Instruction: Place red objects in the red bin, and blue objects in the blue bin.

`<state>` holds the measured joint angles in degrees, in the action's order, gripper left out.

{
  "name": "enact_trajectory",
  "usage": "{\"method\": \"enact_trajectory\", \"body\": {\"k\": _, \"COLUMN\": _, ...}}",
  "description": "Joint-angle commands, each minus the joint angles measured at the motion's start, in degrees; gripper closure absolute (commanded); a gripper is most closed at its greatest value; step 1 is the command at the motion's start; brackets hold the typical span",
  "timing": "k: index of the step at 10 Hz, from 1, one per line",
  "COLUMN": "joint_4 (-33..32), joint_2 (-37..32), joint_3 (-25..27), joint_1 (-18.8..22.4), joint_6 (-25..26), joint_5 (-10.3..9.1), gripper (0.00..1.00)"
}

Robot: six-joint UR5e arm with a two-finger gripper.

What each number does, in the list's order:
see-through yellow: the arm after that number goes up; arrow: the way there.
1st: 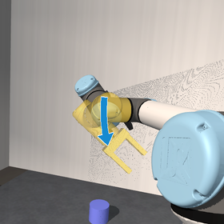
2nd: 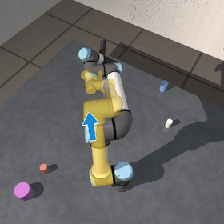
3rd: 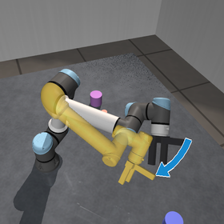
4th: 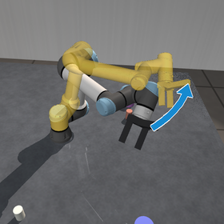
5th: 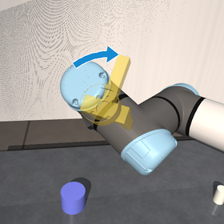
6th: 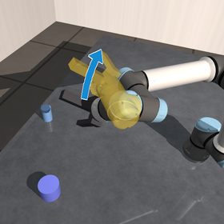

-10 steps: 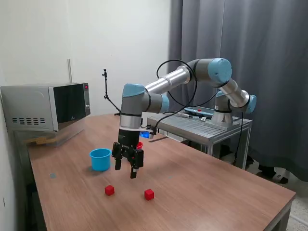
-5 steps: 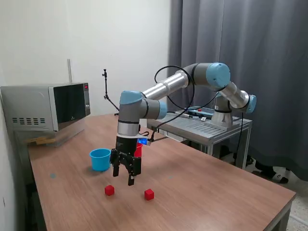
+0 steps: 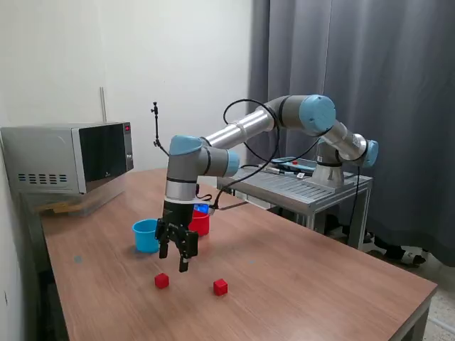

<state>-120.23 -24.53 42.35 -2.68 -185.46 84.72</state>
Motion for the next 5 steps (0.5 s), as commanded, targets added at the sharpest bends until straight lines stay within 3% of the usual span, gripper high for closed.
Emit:
{"method": "enact_trajectory", "body": {"k": 1, "joint_4": 0.0, "joint_2": 1.1, "joint_3": -0.9, "joint_1": -0.4, "joint_6": -0.1, "joint_5": -0.08, "gripper": 0.0}}
{"method": "enact_trajectory", "body": {"k": 5, "joint_4": -0.8, "joint_2": 3.8, "joint_3": -3.9, "joint_1": -0.3, "joint_6": -0.2, "joint_5": -0.26, "gripper": 0.0}}
